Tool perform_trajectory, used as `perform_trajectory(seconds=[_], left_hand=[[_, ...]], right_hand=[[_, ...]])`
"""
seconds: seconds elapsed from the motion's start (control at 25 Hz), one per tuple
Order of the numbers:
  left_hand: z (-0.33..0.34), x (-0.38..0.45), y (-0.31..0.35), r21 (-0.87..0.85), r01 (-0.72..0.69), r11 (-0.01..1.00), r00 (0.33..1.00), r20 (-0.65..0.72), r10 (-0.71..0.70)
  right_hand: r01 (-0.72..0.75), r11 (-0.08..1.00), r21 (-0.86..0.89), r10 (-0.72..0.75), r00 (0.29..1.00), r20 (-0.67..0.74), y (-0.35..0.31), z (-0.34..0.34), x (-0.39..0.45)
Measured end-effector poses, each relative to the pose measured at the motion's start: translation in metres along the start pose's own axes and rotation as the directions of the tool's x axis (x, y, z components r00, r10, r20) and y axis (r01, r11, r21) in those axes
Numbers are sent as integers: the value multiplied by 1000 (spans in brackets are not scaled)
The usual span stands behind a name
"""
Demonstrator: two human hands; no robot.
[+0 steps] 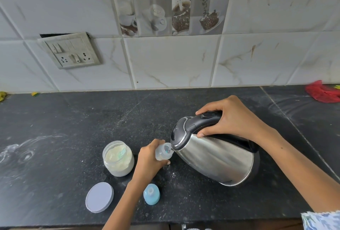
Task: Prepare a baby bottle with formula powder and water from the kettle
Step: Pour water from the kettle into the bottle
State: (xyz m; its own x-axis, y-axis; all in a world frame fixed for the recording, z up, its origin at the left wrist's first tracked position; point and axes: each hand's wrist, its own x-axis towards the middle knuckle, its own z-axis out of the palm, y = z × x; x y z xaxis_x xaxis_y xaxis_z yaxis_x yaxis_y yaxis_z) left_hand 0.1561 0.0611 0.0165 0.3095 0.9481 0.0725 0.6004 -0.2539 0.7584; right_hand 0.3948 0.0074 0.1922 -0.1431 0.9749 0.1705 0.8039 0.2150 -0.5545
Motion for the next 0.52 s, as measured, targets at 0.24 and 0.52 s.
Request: perform_trajectory(seconds=[0.24,0.52], left_hand=[[0,-2,0,2,-5,1000,1000,-4,5],[-2,-3,-3,11,-12,1000,1000,2,12]], right_hand=[[-3,1000,1,3,1000,15,-4,-1,1],[17,999,-31,-16,999,34,-10,-1,5]])
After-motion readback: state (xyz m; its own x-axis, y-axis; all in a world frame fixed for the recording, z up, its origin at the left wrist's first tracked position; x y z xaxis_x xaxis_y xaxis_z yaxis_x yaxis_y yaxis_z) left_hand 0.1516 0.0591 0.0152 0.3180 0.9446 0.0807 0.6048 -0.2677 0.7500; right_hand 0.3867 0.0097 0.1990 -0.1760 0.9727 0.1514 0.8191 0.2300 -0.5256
